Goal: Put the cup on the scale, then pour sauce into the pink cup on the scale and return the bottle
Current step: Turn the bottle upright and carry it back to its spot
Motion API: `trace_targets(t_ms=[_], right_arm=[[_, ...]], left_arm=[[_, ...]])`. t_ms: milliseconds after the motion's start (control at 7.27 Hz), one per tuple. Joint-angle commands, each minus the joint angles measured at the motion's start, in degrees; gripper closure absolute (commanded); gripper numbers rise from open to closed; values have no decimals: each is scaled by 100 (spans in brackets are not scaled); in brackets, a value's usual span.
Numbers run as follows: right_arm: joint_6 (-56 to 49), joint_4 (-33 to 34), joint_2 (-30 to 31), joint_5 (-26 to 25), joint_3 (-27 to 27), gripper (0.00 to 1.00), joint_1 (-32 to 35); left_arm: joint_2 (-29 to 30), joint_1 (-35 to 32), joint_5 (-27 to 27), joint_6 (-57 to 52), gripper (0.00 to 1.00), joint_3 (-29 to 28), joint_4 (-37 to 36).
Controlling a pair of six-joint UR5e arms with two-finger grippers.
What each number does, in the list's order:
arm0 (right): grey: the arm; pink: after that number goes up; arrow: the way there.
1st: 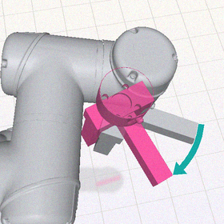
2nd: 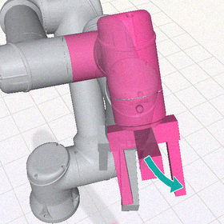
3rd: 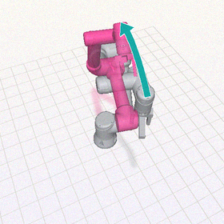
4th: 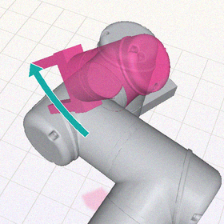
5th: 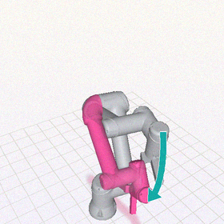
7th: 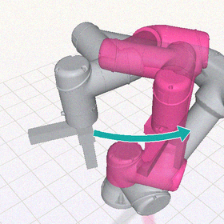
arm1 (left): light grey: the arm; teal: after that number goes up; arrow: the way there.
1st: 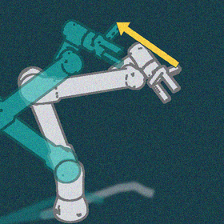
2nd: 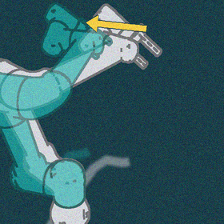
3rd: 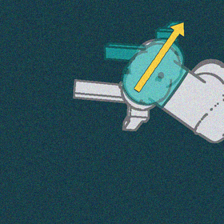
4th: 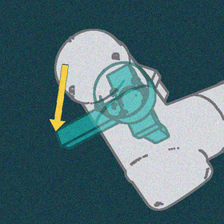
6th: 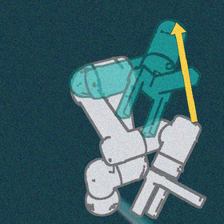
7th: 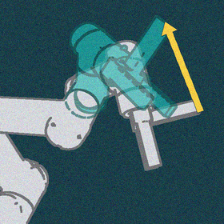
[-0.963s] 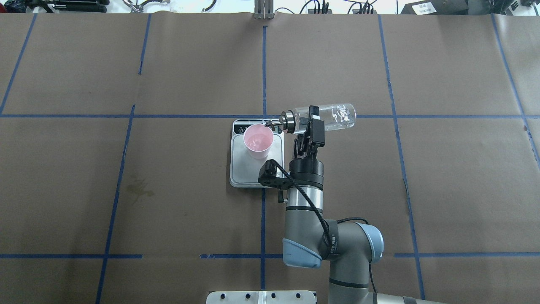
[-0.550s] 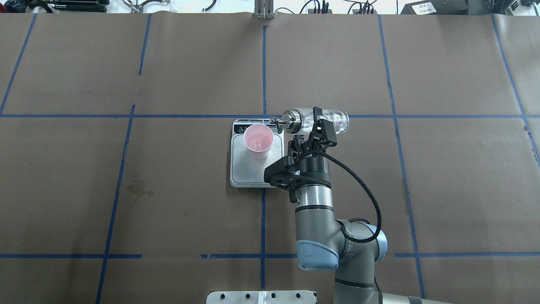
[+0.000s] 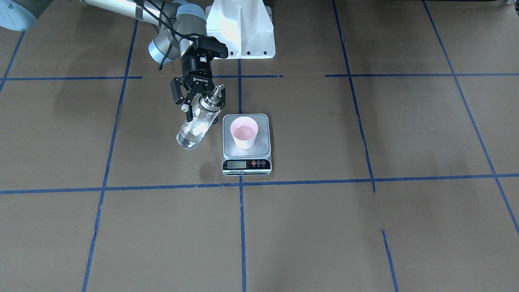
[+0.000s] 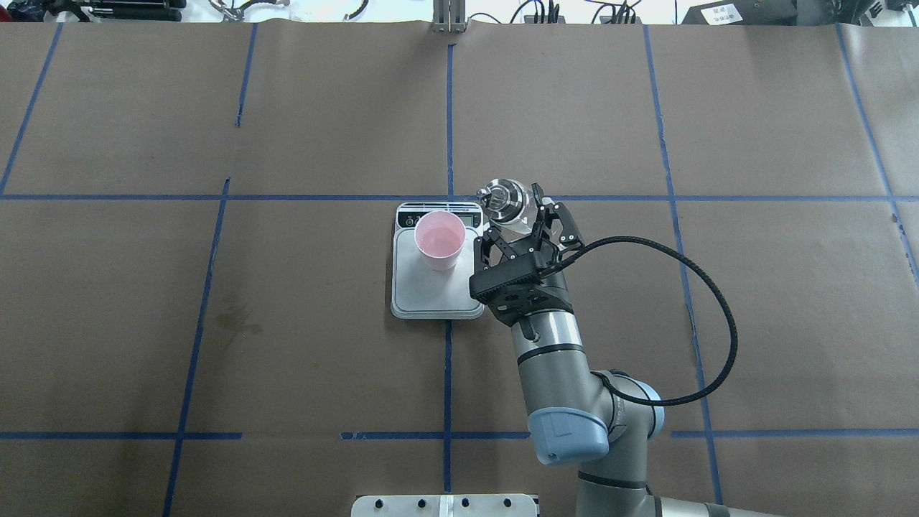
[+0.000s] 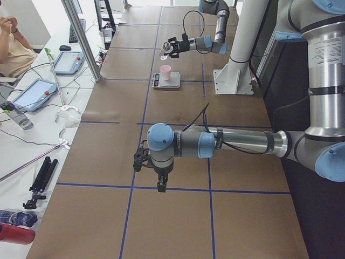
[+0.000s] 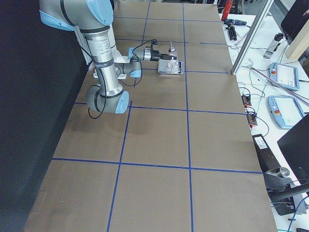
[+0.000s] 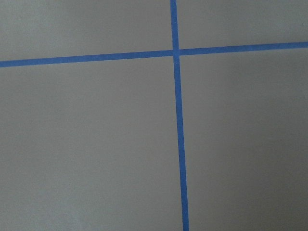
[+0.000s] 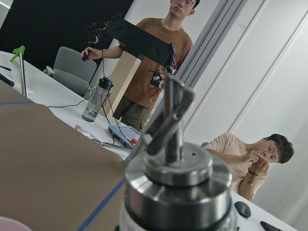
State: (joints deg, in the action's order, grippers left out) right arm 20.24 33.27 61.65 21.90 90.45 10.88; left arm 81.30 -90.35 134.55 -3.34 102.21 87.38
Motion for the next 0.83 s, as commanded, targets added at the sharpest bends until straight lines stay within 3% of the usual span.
trace_targets(t_ms=[0,275,688], right_arm=[[1074,-22,434,245,699,100,54],[2191,-31,865,254,1052,100,98],[3451,-31,1786,525,1098,100,317]], left_arm=[[0,0,1,0,0,27,7],[0,9,1,0,0,27,25],[9,9,1,0,0,36,33]])
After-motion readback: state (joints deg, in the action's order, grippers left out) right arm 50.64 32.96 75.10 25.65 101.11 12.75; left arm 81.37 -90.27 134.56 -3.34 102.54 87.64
